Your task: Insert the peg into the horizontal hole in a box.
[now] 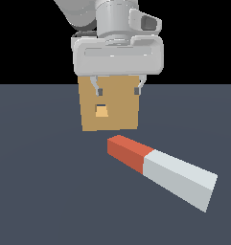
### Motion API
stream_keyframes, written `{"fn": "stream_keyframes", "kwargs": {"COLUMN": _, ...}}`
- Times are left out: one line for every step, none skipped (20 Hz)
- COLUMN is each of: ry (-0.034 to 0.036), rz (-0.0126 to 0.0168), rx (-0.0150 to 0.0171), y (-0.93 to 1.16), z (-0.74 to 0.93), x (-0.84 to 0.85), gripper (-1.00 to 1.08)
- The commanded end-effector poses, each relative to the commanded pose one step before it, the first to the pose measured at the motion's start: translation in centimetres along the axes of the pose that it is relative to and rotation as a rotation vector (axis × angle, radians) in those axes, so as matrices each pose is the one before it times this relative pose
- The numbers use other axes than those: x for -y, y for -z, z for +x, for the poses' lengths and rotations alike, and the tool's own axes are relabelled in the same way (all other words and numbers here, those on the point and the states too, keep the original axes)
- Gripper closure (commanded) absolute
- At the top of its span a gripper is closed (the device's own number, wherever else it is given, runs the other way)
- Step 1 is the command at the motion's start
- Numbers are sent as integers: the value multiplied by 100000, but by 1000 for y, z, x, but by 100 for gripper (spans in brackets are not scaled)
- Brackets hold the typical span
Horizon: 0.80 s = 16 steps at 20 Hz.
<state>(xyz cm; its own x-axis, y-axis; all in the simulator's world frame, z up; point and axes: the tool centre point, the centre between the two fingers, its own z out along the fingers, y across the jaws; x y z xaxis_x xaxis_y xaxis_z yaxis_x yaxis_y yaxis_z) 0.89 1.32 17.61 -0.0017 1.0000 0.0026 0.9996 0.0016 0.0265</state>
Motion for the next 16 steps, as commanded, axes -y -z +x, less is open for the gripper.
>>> {"fn": "stream_keyframes", "kwargs": {"ry": 0, "rz": 0, "rx": 0, "y": -1, "z": -1, "x": -1, "gripper": -92}}
{"fn": "stream_keyframes", "kwargs": {"ry": 69, "rz": -1, "rx": 1, "y": -5, "z": 2, "x": -3, "gripper": -92}}
{"fn": "stream_keyframes", "kwargs": {"ry": 138, "rz": 5, "rx": -2, "y": -21, "z": -38, "x": -10, "gripper": -92}}
{"fn": "stream_keyframes", "kwargs": {"ry": 249, "rz": 8, "rx": -4, "y": -35, "z": -52, "x": -16, "gripper": -92}}
{"fn": "stream_keyframes", "kwargs": {"ry": 359, "rz": 12, "rx": -5, "y": -49, "z": -66, "x": -23, "gripper": -92}}
{"fn": "stream_keyframes", "kwargs": {"ry": 463, "rz": 15, "rx": -7, "y": -63, "z": -84, "x": -30, "gripper": -92}}
{"fn": "stream_keyframes", "kwargs": {"ry": 561, "rz": 19, "rx": -8, "y": -77, "z": -106, "x": -36, "gripper": -92}}
{"fn": "stream_keyframes", "kwargs": {"ry": 662, "rz": 22, "rx": -9, "y": -91, "z": -127, "x": -43, "gripper": -92}}
{"fn": "stream_keyframes", "kwargs": {"ry": 768, "rz": 26, "rx": -11, "y": -105, "z": -145, "x": -50, "gripper": -92}}
{"fn": "stream_keyframes", "kwargs": {"ry": 873, "rz": 29, "rx": -13, "y": -119, "z": -164, "x": -57, "gripper": -92}}
{"fn": "stream_keyframes", "kwargs": {"ry": 978, "rz": 33, "rx": -14, "y": -134, "z": -184, "x": -64, "gripper": -92}}
{"fn": "stream_keyframes", "kwargs": {"ry": 1085, "rz": 36, "rx": -16, "y": -149, "z": -204, "x": -71, "gripper": -92}}
{"fn": "stream_keyframes", "kwargs": {"ry": 1193, "rz": 40, "rx": -17, "y": -163, "z": -223, "x": -79, "gripper": -92}}
{"fn": "stream_keyframes", "kwargs": {"ry": 1300, "rz": 43, "rx": -19, "y": -178, "z": -245, "x": -86, "gripper": -92}}
{"fn": "stream_keyframes", "kwargs": {"ry": 1409, "rz": 47, "rx": -20, "y": -193, "z": -266, "x": -94, "gripper": -92}}
{"fn": "stream_keyframes", "kwargs": {"ry": 1523, "rz": 51, "rx": -22, "y": -209, "z": -286, "x": -102, "gripper": -92}}
